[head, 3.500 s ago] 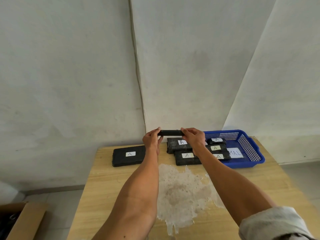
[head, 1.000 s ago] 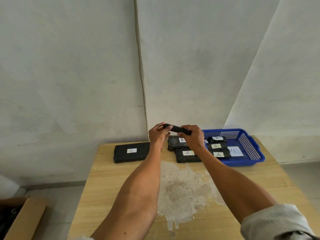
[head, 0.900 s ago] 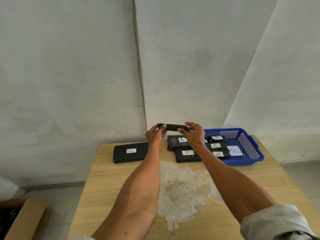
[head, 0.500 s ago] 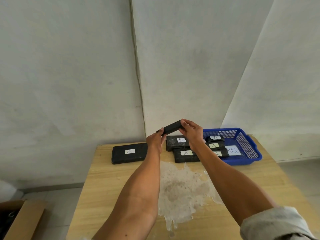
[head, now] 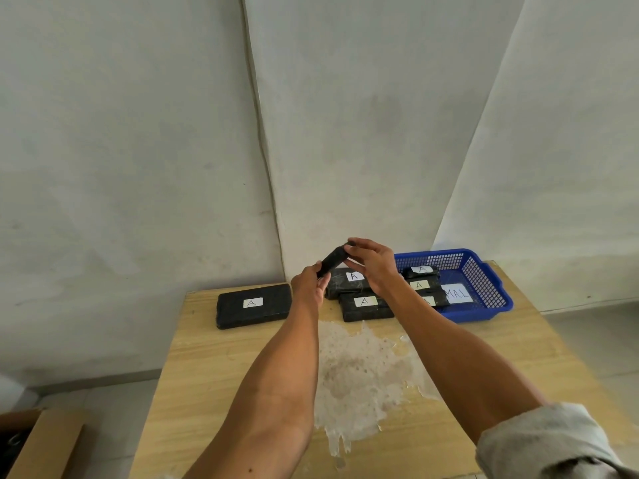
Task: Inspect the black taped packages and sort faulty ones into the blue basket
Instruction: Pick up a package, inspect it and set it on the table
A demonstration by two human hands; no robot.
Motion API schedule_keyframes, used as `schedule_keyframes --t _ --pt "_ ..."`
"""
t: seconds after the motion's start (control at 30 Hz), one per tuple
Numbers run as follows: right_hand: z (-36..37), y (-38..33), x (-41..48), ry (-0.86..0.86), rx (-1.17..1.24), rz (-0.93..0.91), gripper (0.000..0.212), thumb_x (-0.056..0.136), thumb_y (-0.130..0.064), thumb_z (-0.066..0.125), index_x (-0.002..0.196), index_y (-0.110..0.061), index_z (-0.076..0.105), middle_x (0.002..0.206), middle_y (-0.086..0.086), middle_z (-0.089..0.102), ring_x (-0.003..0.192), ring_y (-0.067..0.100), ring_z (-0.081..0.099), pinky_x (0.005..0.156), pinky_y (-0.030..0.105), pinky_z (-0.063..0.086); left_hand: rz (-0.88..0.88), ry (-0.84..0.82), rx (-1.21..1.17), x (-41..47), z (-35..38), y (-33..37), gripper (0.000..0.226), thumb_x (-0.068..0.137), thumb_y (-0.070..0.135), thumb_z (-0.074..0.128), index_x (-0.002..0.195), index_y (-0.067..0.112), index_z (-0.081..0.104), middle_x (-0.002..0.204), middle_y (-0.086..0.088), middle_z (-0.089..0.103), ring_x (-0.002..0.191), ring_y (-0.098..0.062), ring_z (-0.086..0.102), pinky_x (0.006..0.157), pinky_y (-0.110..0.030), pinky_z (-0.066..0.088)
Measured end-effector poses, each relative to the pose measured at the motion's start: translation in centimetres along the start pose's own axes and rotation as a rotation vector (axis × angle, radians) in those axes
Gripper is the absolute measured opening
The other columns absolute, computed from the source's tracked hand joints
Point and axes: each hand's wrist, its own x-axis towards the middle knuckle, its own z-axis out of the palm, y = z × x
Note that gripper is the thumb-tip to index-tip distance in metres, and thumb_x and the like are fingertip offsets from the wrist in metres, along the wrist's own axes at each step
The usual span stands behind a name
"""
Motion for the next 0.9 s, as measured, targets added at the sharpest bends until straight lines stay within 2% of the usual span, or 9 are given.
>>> schedule_keyframes --t 0.1,0.2,0.33,0.43,0.53,0.6,0.73,0.83,0.9 --pt "-0.3 0.1 -0.1 -0.012 0.038 0.016 0.022 0.088 0.002 0.07 0.11 0.002 0.071 0.107 0.02 0.073 0.101 0.031 0.073 0.083 0.035 0.062 -0.002 -0.007 -0.004 0.0 0.1 -0.1 0.033 0.09 0.005 0.071 0.119 -0.004 0.057 0.117 -0.027 0.066 0.105 -0.035 0.07 0.054 -0.024 0.06" --pt "-0.4 0.1 -0.1 0.008 0.012 0.005 0.021 0.088 0.004 0.07 0.11 0.002 0.071 0.106 0.019 0.073 0.099 0.03 0.073 0.082 0.033 0.062 0.01 -0.008 0.007 0.0 0.2 0.0 0.028 0.089 0.002 0.07 0.114 -0.003 0.057 0.116 -0.025 0.065 0.108 -0.034 0.068 0.069 -0.028 0.061" --pt "-1.2 0.6 0.5 0.149 -0.084 0.019 0.019 0.087 0.001 0.073 0.106 -0.002 0.073 0.099 0.014 0.074 0.091 0.024 0.074 0.085 0.033 0.061 0.03 -0.005 0.09 0.5 -0.6 0.0 0.019 0.085 -0.006 0.072 0.098 -0.002 0.058 0.113 -0.025 0.066 0.108 -0.035 0.067 0.091 -0.038 0.059" --pt "-2.8 2.1 0.9 0.221 -0.212 0.047 0.013 0.086 -0.011 0.078 0.098 -0.008 0.076 0.096 0.012 0.076 0.092 0.024 0.075 0.085 0.036 0.061 0.093 -0.009 0.244 1.5 -1.9 -0.6 0.029 0.078 -0.011 0.076 0.1 -0.001 0.061 0.115 -0.022 0.065 0.107 -0.034 0.067 0.09 -0.039 0.059" --pt "-4.2 4.0 0.4 0.206 -0.444 0.085 0.036 0.077 -0.025 0.087 0.108 -0.012 0.074 0.1 0.006 0.075 0.091 0.019 0.073 0.082 0.033 0.062 0.16 0.01 0.411 2.4 -3.2 -2.1 0.048 0.073 -0.014 0.079 0.113 0.003 0.058 0.115 -0.019 0.062 0.102 -0.031 0.067 0.081 -0.032 0.06" --pt "-5.2 5.4 -0.1 0.208 -0.587 0.1 0.048 0.075 -0.021 0.088 0.118 -0.011 0.07 0.108 0.004 0.073 0.095 0.018 0.071 0.084 0.033 0.061 0.193 0.037 0.57 3.0 -3.9 -3.6 0.052 0.073 -0.01 0.082 0.119 0.001 0.061 0.113 -0.017 0.065 0.096 -0.028 0.067 0.083 -0.033 0.059" --pt "-7.3 8.9 -0.8 0.237 -0.794 0.095 0.051 0.081 -0.016 0.083 0.128 -0.01 0.065 0.12 0.006 0.072 0.108 0.02 0.066 0.096 0.031 0.052 0.251 0.099 0.919 4.0 -5.8 -7.4 0.039 0.075 0.006 0.083 0.112 0.006 0.073 0.11 -0.01 0.074 0.094 -0.022 0.068 0.091 -0.032 0.056" --pt "-9.2 11.5 -0.7 0.243 -0.817 0.143 0.056 0.084 -0.013 0.08 0.135 -0.008 0.058 0.125 0.007 0.069 0.111 0.022 0.066 0.095 0.027 0.048 0.204 0.116 0.994 4.3 -6.5 -9.8 0.04 0.076 0.005 0.081 0.116 0.008 0.072 0.114 -0.008 0.073 0.099 -0.021 0.065 0.095 -0.031 0.053" --pt "-10.3 13.3 -0.3 0.248 -0.83 0.176 0.058 0.083 -0.012 0.079 0.135 -0.007 0.055 0.128 0.009 0.067 0.111 0.024 0.067 0.1 0.036 0.052 0.161 0.101 1.038 4.6 -6.8 -11.3 0.044 0.078 0.004 0.079 0.121 0.007 0.069 0.118 -0.008 0.072 0.108 -0.024 0.065 0.099 -0.031 0.05"
